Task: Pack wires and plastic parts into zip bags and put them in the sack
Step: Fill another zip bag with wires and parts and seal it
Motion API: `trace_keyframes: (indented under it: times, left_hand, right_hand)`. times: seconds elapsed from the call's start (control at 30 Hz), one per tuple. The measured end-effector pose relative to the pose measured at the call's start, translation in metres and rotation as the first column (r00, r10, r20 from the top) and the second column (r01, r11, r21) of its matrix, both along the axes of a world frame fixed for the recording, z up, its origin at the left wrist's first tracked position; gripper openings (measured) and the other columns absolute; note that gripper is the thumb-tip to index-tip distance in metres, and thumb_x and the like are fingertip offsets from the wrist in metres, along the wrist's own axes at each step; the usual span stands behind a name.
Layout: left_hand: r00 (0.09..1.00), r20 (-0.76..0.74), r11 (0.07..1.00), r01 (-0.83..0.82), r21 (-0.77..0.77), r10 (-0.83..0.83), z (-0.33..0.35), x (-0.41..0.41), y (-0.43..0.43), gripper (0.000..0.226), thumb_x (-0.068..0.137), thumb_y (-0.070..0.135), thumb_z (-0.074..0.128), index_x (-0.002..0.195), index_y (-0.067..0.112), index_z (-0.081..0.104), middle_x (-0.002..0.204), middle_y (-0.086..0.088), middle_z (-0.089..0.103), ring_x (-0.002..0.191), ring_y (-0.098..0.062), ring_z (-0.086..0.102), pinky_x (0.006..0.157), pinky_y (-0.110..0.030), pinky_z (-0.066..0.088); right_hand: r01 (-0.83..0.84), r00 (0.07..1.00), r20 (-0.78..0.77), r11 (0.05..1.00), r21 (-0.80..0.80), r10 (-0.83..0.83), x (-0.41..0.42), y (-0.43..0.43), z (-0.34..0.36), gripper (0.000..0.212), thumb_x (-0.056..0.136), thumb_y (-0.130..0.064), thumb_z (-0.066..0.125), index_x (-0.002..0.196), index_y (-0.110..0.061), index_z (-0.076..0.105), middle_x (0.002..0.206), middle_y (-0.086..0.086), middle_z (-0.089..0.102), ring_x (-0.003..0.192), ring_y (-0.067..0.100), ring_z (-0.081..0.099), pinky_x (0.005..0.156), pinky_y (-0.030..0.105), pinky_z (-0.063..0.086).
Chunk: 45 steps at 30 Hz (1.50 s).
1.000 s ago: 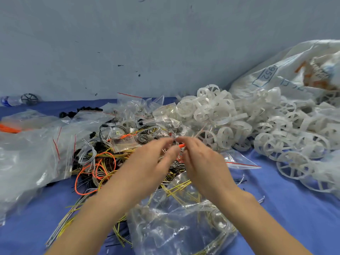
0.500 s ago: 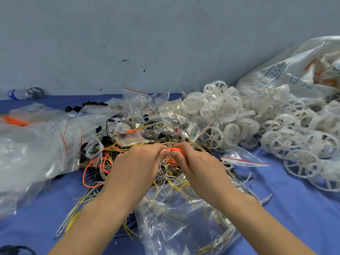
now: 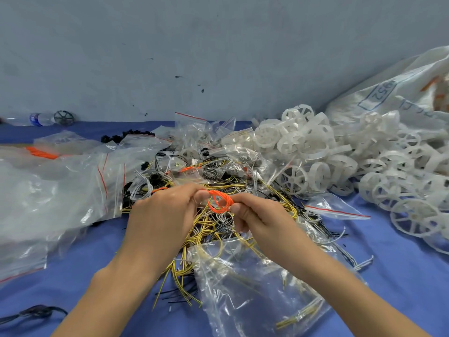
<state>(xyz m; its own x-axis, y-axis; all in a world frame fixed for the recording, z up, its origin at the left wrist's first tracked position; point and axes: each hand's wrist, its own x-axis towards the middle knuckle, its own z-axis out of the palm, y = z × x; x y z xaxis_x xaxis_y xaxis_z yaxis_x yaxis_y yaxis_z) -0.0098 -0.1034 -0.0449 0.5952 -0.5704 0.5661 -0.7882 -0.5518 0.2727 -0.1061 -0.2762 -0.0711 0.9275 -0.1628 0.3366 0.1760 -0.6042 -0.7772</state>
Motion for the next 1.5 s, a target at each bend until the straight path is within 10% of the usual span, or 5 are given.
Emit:
trace_keyframes:
  times: [0.3,0.57,0.8,1.07,1.5]
  left_hand:
    - [0.935,-0.350,0.988,0.012,-0.153,-0.065,-0.001,0.027,0.030,0.036,0.098,0.043,0.041,0.076,0.023,0.061,0.061,0.003,0.063,0.050,-0.013,0.058,0.055,-0.036,0.050]
    - [0.627,-0.748,0.968,0.040,-0.249,-0.219,-0.001,0.040,0.075,0.027,0.085,0.038,0.058,0.077,0.016,0.072,0.066,-0.007,0.067,0.049,-0.014,0.057,0.042,-0.023,0.046]
    - [0.376,-0.925,0.974,0.223,0.031,-0.057,-0.002,0.038,0.099,0.062,0.059,0.068,0.079,0.086,0.012,0.073,0.066,-0.008,0.064,0.052,-0.017,0.057,0.042,-0.027,0.046]
    - [0.498,-0.863,0.941,0.324,0.096,-0.083,0.004,-0.006,0.066,0.037,0.087,0.051,0.060,0.075,0.018,0.067,0.064,-0.004,0.068,0.049,-0.013,0.058,0.045,-0.024,0.041]
    - [0.683,-0.727,0.976,0.200,0.084,-0.078,0.017,-0.010,0.067,0.020,0.092,0.039,0.056,0.080,0.032,0.069,0.065,-0.002,0.071,0.049,-0.015,0.063,0.042,-0.026,0.042]
  right_hand:
    - [0.027,0.998,0.061,0.966,-0.258,-0.012,-0.011,0.000,-0.002,0.031,0.101,-0.015,0.048,0.119,-0.035,0.063,0.117,-0.022,0.060,0.107,-0.005,0.055,0.090,0.021,0.047]
    - [-0.296,0.938,-0.111,0.596,-0.746,0.327,-0.013,0.042,-0.026,0.039,0.078,-0.008,0.067,0.104,-0.037,0.066,0.146,-0.005,0.040,0.131,0.019,0.039,0.099,0.042,0.039]
    - [-0.040,0.967,0.185,0.816,-0.577,0.178,-0.013,0.046,-0.027,0.020,0.082,-0.009,0.057,0.086,-0.028,0.059,0.123,-0.006,0.056,0.105,0.015,0.052,0.086,0.032,0.042]
    - [0.059,0.969,0.245,0.944,-0.324,0.024,-0.009,0.049,-0.016,0.013,0.082,-0.016,0.051,0.084,-0.027,0.059,0.110,-0.011,0.056,0.095,0.005,0.052,0.077,0.008,0.031]
    - [0.040,0.970,0.241,0.972,-0.232,0.018,-0.009,0.040,-0.008,0.014,0.084,-0.008,0.054,0.083,-0.020,0.061,0.098,-0.007,0.060,0.086,0.016,0.060,0.070,0.040,0.049]
